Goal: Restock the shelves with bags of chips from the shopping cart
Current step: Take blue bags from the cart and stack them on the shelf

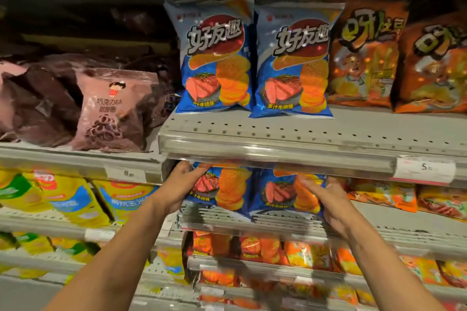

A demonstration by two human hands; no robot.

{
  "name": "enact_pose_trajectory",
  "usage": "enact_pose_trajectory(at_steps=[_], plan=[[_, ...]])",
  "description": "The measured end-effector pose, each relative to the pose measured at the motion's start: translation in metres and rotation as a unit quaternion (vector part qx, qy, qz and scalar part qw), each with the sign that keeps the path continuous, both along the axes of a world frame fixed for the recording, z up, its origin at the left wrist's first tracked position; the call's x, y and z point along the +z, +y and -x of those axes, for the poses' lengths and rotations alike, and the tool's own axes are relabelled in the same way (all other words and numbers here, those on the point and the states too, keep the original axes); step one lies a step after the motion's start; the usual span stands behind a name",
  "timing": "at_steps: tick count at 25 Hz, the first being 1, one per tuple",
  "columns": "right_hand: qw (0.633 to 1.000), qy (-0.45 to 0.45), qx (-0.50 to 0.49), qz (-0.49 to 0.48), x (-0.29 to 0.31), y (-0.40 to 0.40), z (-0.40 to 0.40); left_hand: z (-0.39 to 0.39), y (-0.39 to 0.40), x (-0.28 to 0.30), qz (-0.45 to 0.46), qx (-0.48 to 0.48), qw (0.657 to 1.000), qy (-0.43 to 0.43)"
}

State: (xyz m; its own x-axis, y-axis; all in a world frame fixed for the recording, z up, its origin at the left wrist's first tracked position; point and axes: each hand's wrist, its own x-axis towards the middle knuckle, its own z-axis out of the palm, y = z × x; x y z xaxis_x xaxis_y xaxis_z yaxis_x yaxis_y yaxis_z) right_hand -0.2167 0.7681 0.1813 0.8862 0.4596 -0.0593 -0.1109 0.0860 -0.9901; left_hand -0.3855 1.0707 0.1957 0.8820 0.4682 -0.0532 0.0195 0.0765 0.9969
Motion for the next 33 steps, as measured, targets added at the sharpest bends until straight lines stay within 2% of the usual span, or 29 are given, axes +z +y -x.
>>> enact_pose_trajectory(at_steps=[2, 5, 10, 13, 15, 18, 21, 26, 29, 33], plan=[[1.000, 0.007, -0.012, -0.004, 0.002, -0.004, -0.001, -0.007, -0.003, -0.002, -0.012, -0.023, 0.999, -0.024], [1.000, 0.012, -0.026, 0.013, 0.002, -0.009, -0.003, -0.010, -0.004, -0.012, 0.059, -0.005, 0.998, -0.036], [0.992, -0.021, 0.071, 0.105, -0.010, -0.007, 0.006, 0.002, 0.011, -0.044, 0.003, 0.032, 0.996, 0.084], [0.986, -0.021, 0.116, 0.116, -0.005, -0.005, 0.011, 0.000, 0.012, -0.038, 0.014, -0.010, 0.992, 0.125], [0.987, -0.018, 0.100, 0.127, -0.002, -0.003, 0.016, 0.001, 0.009, -0.034, -0.022, 0.014, 0.991, 0.128], [0.975, -0.069, 0.072, 0.198, 0.010, 0.002, 0.027, 0.009, -0.003, -0.031, -0.154, 0.082, 0.973, 0.149], [0.955, -0.152, 0.018, 0.256, 0.024, -0.004, 0.032, 0.020, -0.016, -0.030, -0.175, 0.077, 0.979, 0.070], [0.939, -0.176, -0.012, 0.297, 0.011, 0.001, 0.046, 0.028, -0.022, -0.035, -0.242, 0.079, 0.967, 0.018], [0.938, -0.167, -0.038, 0.302, 0.007, 0.006, 0.049, 0.023, -0.022, -0.036, -0.238, 0.093, 0.966, 0.040], [0.932, -0.167, -0.045, 0.317, 0.008, 0.006, 0.051, 0.020, -0.029, -0.047, -0.288, 0.137, 0.942, 0.104]])
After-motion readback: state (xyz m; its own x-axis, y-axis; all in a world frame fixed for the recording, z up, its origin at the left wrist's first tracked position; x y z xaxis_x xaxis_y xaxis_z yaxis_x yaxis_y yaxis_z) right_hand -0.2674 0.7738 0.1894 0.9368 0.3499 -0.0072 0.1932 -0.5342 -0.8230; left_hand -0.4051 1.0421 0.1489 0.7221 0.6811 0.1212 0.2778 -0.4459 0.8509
